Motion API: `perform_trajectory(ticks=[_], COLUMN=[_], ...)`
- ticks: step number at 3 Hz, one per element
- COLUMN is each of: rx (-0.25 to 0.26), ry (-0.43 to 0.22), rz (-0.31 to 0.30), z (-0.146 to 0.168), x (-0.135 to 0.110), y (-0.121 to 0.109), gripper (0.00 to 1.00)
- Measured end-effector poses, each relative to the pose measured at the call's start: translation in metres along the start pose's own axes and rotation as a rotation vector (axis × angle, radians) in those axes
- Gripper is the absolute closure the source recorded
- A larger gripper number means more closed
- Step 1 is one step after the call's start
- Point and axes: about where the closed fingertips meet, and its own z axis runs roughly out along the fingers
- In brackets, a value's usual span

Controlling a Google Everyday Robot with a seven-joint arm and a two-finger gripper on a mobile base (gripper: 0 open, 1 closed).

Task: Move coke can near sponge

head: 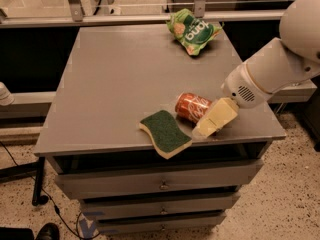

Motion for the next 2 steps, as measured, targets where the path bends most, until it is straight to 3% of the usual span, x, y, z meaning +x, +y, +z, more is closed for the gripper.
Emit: perform_trajectory(ticks=[1,2], rx=[0.013,0.061], ry=[-0.048,-0.155], rz=[0.008,0.010], z=[-0.024,-0.077], x=[0.004,0.013], y=[-0.008,-0.023], gripper=[0.00,0.00])
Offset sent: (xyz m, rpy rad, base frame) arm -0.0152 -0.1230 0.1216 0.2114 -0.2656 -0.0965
